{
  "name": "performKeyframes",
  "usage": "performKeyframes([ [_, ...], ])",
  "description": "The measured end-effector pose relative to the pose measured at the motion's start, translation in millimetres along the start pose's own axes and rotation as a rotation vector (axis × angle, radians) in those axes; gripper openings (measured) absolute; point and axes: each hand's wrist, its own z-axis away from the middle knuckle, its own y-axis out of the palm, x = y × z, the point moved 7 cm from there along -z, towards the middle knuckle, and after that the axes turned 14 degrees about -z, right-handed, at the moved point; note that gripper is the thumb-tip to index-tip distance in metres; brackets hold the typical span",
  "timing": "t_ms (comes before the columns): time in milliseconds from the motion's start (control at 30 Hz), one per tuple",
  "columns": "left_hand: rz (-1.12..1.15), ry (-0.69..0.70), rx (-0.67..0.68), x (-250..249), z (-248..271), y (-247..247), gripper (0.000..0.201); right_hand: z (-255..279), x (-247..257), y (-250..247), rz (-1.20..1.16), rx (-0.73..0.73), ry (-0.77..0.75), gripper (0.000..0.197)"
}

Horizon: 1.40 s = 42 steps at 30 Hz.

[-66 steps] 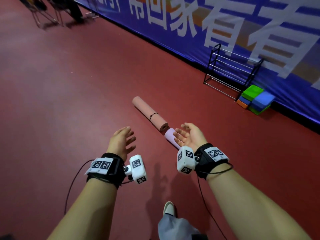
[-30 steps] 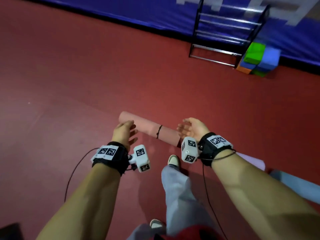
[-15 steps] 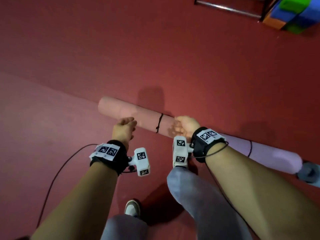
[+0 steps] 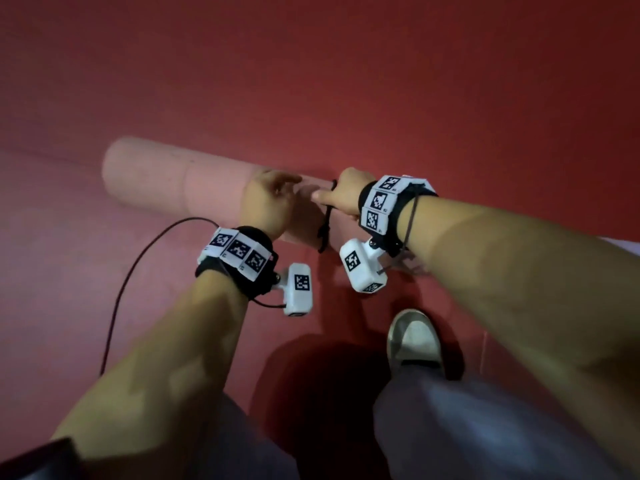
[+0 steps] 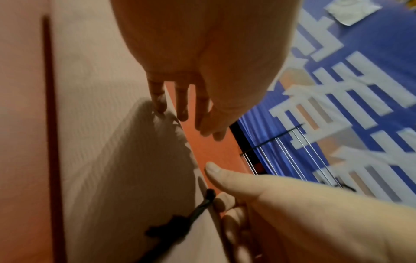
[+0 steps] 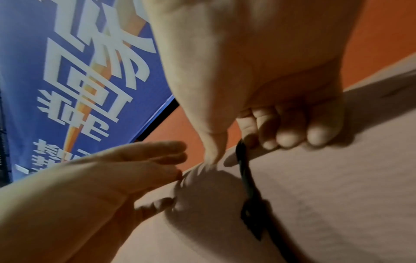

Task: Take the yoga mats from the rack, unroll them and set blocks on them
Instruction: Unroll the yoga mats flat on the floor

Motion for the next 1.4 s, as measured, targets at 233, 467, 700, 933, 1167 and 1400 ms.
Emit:
performKeyframes([
  [233,-0.605,0.259,0.149,11,9,26,0.049,25,-4,19,0.154,-0.258,-0.129,0.037],
  [467,-0.999,0.362,0.233,17,20,47,0.125,28,-8,20,0.053,-0.236,-0.114,0.013],
  [700,-1.090,0.385,0.155,19,7,54,0.128,35,-23,8,-0.226,-0.208,-0.094,0.021],
  [933,-1.083,0.381,0.216,14,-5,56,0.128,36,-51,8,-1.013,-0.135,0.091,0.020],
  [1167,-1.018,0.378,0.065,16,-3,44,0.107,44,-87,-49,-0.252,-0.494,0.026,0.021],
  [1400,-0.930,0.341,-0.026,34,-4,17,0.102,53,-143,-85,-0.265,-0.691,0.177,0.027],
])
